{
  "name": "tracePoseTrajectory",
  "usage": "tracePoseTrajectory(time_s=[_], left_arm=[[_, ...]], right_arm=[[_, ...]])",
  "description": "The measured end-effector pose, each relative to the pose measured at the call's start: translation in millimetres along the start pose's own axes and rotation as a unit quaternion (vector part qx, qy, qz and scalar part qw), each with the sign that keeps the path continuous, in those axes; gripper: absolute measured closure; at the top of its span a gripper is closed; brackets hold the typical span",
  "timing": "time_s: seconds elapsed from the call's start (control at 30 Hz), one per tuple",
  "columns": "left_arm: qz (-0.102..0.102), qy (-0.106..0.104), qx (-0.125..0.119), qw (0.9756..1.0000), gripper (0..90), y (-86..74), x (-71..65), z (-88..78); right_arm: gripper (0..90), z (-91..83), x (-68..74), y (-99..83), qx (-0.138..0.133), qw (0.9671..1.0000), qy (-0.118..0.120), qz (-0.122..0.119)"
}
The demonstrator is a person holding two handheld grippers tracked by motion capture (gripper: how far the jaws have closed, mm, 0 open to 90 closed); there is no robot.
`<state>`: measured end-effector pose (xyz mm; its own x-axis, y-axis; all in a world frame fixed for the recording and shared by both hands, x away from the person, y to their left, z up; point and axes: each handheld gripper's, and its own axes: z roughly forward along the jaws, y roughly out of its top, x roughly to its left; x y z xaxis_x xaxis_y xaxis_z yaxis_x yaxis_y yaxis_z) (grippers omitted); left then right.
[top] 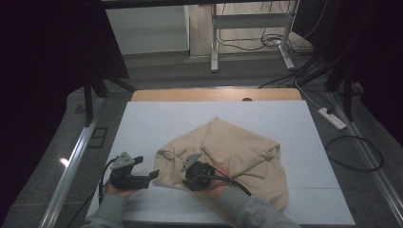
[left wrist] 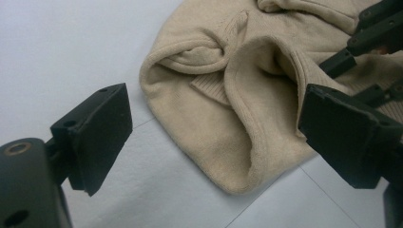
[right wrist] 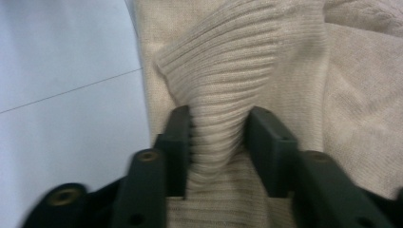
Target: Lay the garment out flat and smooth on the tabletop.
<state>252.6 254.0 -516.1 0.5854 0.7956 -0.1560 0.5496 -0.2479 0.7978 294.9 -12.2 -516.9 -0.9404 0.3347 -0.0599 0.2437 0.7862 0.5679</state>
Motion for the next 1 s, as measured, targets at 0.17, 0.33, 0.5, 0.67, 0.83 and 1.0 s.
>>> tracePoseTrajectory(time_s=[0.17,0.33,0.5,0.67,0.83,1.0], left_arm=[[-0.001,0.000,0.000,1.0000,10.9,-0.1,0.3,0.0],[-0.001,0.000,-0.002,1.0000,10.9,-0.1,1.1,-0.7],[-0.006,-0.001,-0.010,0.9999,10.9,0.2,2.0,-2.9],[-0.015,-0.004,-0.024,0.9996,10.9,1.1,3.4,-6.9],[-0.018,-0.004,-0.030,0.9994,10.9,1.1,4.8,-9.0],[-0.017,-0.005,-0.026,0.9995,10.9,0.9,4.5,-7.5]], right_arm=[[80.1,-3.2,-2.7,-1.7,-0.008,0.9999,0.010,0.010],[80.4,-15.6,-1.0,-4.6,-0.031,0.9982,0.043,0.030],[80.4,-33.3,10.2,-6.4,-0.047,0.9958,0.074,0.027],[80.5,-46.4,34.8,-6.7,-0.051,0.9912,0.121,0.010],[80.6,-52.8,70.9,-4.8,-0.045,0.9821,0.181,-0.022],[76.8,-46.6,95.0,-7.3,-0.031,0.9753,0.214,-0.046]])
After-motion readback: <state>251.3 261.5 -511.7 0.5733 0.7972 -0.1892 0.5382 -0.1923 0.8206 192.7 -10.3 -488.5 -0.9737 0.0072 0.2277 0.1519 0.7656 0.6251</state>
